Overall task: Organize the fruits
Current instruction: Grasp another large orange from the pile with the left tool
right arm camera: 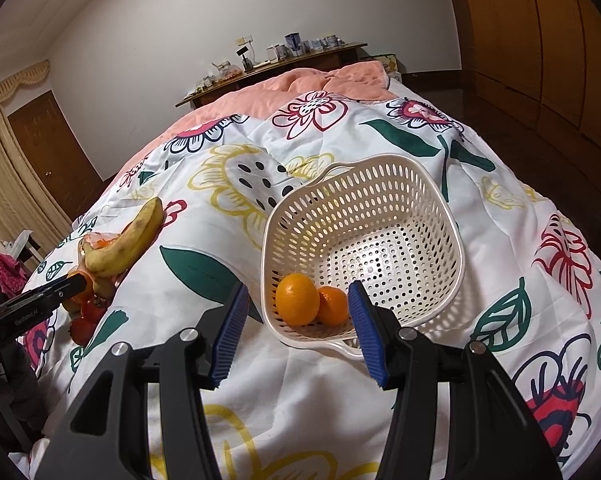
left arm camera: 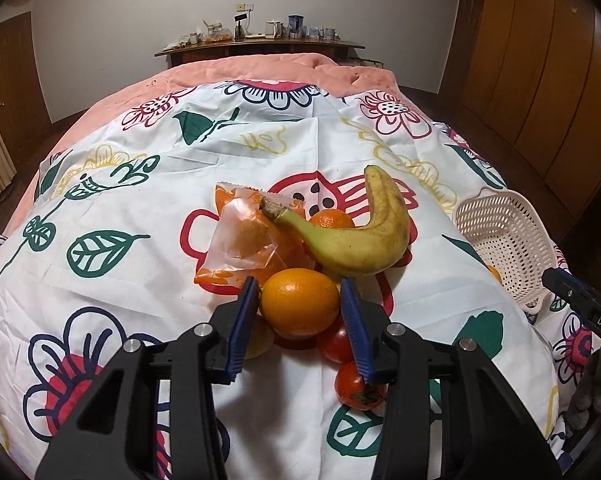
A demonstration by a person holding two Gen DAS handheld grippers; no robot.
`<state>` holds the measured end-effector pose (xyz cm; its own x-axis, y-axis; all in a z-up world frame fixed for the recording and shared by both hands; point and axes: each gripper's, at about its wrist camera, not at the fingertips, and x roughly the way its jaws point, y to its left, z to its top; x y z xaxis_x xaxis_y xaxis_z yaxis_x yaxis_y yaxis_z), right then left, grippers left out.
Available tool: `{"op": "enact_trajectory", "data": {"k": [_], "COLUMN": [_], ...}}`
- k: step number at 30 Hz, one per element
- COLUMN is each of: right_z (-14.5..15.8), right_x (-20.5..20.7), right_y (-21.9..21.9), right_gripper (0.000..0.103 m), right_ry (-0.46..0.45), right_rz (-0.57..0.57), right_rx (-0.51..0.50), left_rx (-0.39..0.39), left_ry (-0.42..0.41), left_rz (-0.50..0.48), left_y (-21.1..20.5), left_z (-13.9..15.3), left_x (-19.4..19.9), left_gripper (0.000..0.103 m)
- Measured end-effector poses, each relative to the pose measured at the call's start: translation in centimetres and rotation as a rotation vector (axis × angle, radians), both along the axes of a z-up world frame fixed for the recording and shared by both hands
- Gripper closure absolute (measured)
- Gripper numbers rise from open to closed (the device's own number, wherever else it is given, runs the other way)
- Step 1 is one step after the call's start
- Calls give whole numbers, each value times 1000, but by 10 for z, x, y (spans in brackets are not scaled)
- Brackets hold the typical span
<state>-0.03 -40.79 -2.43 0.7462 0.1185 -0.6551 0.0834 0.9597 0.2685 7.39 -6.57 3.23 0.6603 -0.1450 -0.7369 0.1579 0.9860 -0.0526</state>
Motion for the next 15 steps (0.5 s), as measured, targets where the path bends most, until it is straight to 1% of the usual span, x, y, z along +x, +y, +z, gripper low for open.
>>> {"op": "enact_trajectory", "data": {"k": [8,11,15], "right_z": [-1,1,5], "right_x": [0,0,-1], "right_y": [4,7,10], "right_gripper": [51,51,51], "right_ry": [2,0,-6], "right_rz": [12,18,25], "right_rx": [-6,-11,-16], "left_rx": [4,-3,-12], "left_ry": [3,-12,-53], "left_rz": [1,4,8], "left_y": [0,1,3], "left_z": [0,2,7], "left_x": [1,-2,-11], "left_gripper": [59,59,59]}}
